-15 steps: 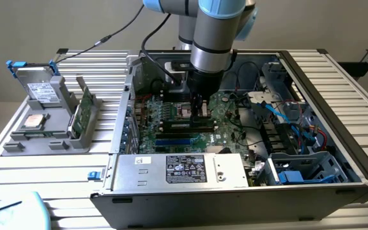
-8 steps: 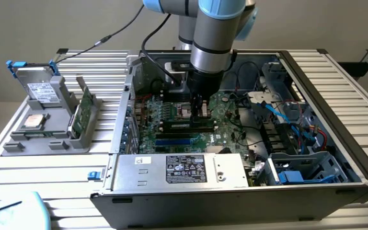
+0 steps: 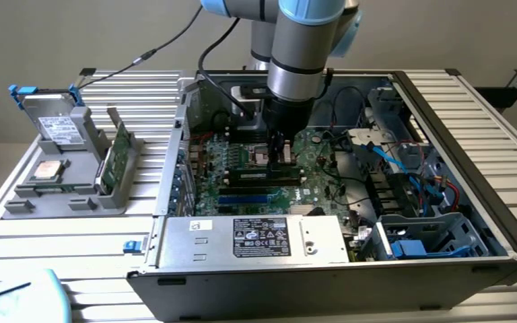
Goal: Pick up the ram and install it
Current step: 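Insert the ram into the slot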
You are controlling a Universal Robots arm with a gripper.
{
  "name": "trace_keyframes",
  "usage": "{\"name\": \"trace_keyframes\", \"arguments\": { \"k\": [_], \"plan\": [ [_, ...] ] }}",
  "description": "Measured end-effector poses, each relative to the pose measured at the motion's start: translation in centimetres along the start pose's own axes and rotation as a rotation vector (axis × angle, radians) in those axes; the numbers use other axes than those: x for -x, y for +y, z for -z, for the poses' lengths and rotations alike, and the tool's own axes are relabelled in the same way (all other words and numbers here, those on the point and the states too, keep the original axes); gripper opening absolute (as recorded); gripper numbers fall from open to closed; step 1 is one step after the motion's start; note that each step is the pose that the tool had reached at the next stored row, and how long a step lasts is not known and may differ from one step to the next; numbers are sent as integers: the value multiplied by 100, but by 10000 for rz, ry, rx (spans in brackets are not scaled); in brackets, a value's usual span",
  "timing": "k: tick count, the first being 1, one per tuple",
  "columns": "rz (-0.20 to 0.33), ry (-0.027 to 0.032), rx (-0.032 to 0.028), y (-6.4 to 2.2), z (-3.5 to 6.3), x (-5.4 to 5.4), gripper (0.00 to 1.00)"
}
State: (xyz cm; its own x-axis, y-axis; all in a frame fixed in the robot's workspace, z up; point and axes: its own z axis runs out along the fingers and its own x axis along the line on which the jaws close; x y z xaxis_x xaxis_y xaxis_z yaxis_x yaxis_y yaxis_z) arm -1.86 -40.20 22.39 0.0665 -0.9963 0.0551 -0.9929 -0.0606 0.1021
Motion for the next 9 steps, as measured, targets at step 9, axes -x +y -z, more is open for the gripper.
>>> {"name": "trace_keyframes", "arguments": {
  "k": [9],
  "plan": [
    [-25, -5, 1, 0, -5, -20, 14]
  ]
}}
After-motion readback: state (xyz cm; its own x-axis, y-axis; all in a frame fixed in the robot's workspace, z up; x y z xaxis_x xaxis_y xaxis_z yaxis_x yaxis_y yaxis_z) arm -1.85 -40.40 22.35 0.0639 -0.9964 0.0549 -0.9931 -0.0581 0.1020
